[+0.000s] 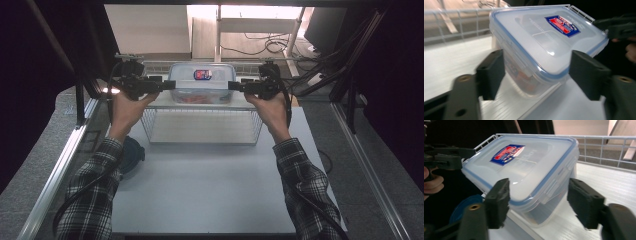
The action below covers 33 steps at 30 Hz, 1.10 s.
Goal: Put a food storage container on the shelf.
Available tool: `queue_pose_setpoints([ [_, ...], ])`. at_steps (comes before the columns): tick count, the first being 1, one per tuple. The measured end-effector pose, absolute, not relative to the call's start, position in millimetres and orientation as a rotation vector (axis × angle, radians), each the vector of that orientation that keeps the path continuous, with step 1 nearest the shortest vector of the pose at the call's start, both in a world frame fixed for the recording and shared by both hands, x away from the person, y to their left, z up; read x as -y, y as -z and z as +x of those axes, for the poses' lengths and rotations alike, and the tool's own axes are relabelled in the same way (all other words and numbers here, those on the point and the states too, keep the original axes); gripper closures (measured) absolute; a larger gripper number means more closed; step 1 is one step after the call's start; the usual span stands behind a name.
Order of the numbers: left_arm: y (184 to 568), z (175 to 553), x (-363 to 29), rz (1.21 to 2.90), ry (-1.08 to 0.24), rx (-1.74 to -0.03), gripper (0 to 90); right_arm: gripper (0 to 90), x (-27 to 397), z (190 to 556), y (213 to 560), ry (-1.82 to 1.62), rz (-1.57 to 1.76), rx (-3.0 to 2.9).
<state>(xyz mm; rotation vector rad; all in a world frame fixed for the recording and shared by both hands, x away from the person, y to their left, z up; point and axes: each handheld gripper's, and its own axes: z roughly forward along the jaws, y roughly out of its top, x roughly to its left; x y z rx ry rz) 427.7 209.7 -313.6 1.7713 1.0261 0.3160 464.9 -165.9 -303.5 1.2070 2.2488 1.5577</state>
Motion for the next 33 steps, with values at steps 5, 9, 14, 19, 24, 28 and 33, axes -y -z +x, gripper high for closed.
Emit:
queue_pose_setpoints([
  [5,314,407,-209,1.800,-0.360,-0.976,13.4,17.7,172,450,304,-1.588,1.136,-2.225],
  [9,320,385,-206,1.843,-0.393,-0.927,8.2,11.3,173,434,308,-1.562,1.088,-2.243],
  [14,331,360,-200,1.855,-0.405,-0.886,5.7,8.2,174,414,313,-1.540,1.024,-2.258],
  [19,343,339,-195,1.873,-0.438,-0.851,3.8,7.0,174,395,321,-1.513,0.971,-2.278],
  [24,357,320,-192,1.888,-0.436,-0.834,2.8,4.8,174,374,328,-1.449,0.901,-2.303],
  [28,367,308,-191,1.879,-0.415,-0.822,2.6,1.6,175,357,335,-1.396,0.851,-2.319],
  [33,376,293,-184,1.904,-0.397,-0.802,3.4,0.9,177,340,345,-1.374,0.828,-2.335],
])
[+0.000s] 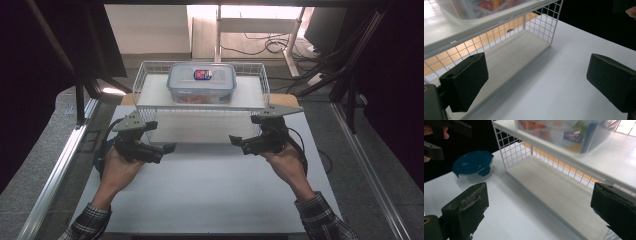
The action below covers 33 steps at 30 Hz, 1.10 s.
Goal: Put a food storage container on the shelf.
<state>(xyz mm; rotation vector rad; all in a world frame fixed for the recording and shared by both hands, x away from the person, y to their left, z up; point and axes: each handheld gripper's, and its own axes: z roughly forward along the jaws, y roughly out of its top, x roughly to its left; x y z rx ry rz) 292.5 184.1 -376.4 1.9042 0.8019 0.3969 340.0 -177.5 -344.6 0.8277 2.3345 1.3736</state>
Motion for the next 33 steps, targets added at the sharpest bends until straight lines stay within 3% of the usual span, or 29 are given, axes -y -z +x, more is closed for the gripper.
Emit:
queue_pose_setpoints([
  [20,437,233,-173,1.883,-0.421,-0.801,3.1,0.0,191,290,394,-1.367,0.828,-2.335],
  [33,475,218,-166,1.925,-0.405,-0.832,2.4,0.0,201,274,442,-1.352,0.885,-2.314],
])
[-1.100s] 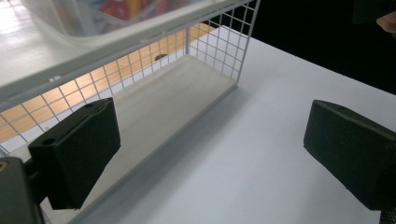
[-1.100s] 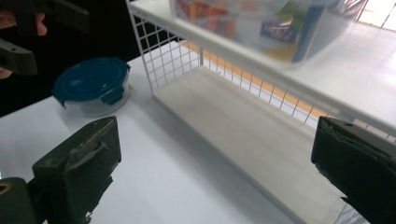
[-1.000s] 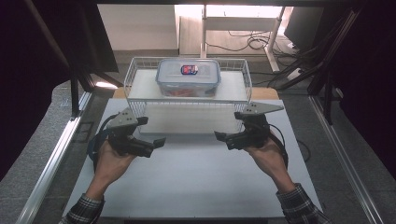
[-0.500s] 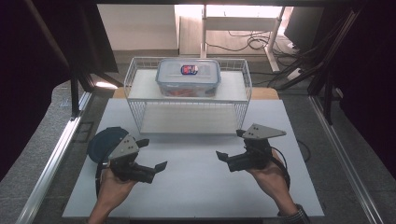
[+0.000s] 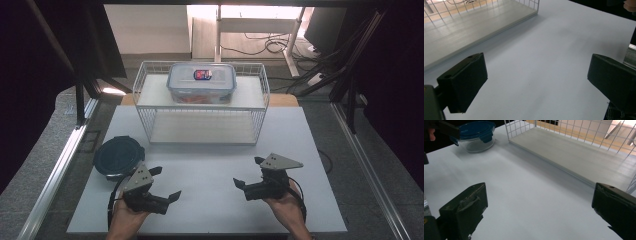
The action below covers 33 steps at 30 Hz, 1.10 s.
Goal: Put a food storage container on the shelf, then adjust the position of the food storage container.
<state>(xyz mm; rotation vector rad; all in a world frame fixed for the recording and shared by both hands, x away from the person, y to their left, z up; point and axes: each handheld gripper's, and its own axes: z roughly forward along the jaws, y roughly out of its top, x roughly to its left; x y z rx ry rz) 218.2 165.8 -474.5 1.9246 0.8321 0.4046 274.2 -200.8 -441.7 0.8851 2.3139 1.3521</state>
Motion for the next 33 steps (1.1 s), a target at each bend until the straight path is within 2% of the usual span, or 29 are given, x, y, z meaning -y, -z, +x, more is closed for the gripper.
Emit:
queue_pose_setpoints([
  [8,498,206,-163,1.980,-0.448,-0.818,3.5,0.0,202,259,463,-1.352,0.858,-2.307],
  [17,521,209,-159,2.030,-0.361,-0.844,3.1,0.0,197,250,498,-1.224,0.840,-2.405],
  [26,526,216,-159,2.050,-0.300,-0.892,4.1,0.1,195,253,502,-1.224,0.842,-2.413],
  [33,515,225,-161,2.046,-0.247,-0.899,3.8,0.3,193,254,505,-1.224,0.845,-2.424],
])
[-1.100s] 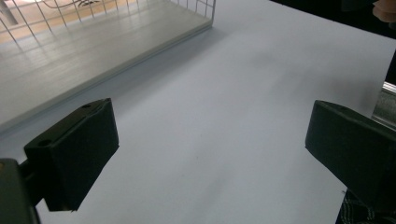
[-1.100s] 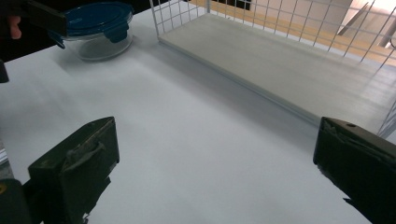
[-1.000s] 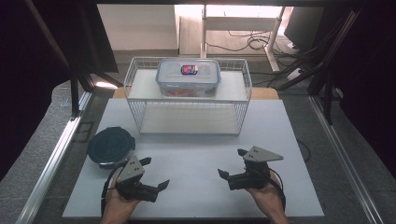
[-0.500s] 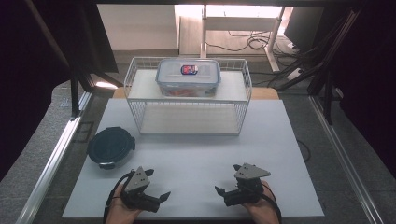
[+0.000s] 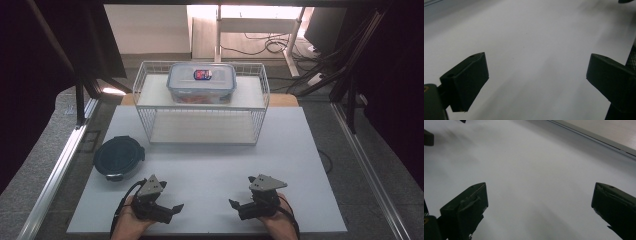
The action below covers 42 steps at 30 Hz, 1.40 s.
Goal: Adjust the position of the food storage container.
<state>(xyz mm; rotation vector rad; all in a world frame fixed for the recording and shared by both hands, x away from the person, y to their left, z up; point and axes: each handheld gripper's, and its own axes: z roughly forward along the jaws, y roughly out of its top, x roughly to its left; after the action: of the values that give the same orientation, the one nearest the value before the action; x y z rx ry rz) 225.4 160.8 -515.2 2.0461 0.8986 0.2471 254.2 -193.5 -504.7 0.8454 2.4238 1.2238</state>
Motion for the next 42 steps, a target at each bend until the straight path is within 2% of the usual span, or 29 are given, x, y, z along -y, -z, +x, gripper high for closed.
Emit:
queue_pose_setpoints([
  [3,503,230,-168,2.035,-0.278,-0.902,9.4,0.3,194,254,505,-1.236,0.843,-2.430],
  [4,496,233,-173,2.022,-0.309,-0.913,14.7,0.3,194,254,505,-1.234,0.842,-2.429],
  [7,482,242,-190,1.977,-0.314,-0.956,34.5,0.3,194,255,505,-1.230,0.845,-2.430],
  [11,472,263,-215,1.992,-0.340,-1.046,65.8,0.4,195,255,505,-1.229,0.849,-2.433],
  [16,472,285,-242,1.977,-0.395,-1.141,89.7,0.8,194,256,506,-1.229,0.835,-2.445],
  [22,470,306,-290,1.901,-0.521,-1.299,90.0,1.2,192,255,508,-1.209,0.809,-2.471],
  [32,487,318,-354,1.781,-0.683,-1.539,90.0,1.9,191,256,509,-1.187,0.804,-2.489],
  [42,505,345,-362,1.808,-0.686,-1.618,90.0,2.1,191,257,511,-1.160,0.801,-2.497],
])
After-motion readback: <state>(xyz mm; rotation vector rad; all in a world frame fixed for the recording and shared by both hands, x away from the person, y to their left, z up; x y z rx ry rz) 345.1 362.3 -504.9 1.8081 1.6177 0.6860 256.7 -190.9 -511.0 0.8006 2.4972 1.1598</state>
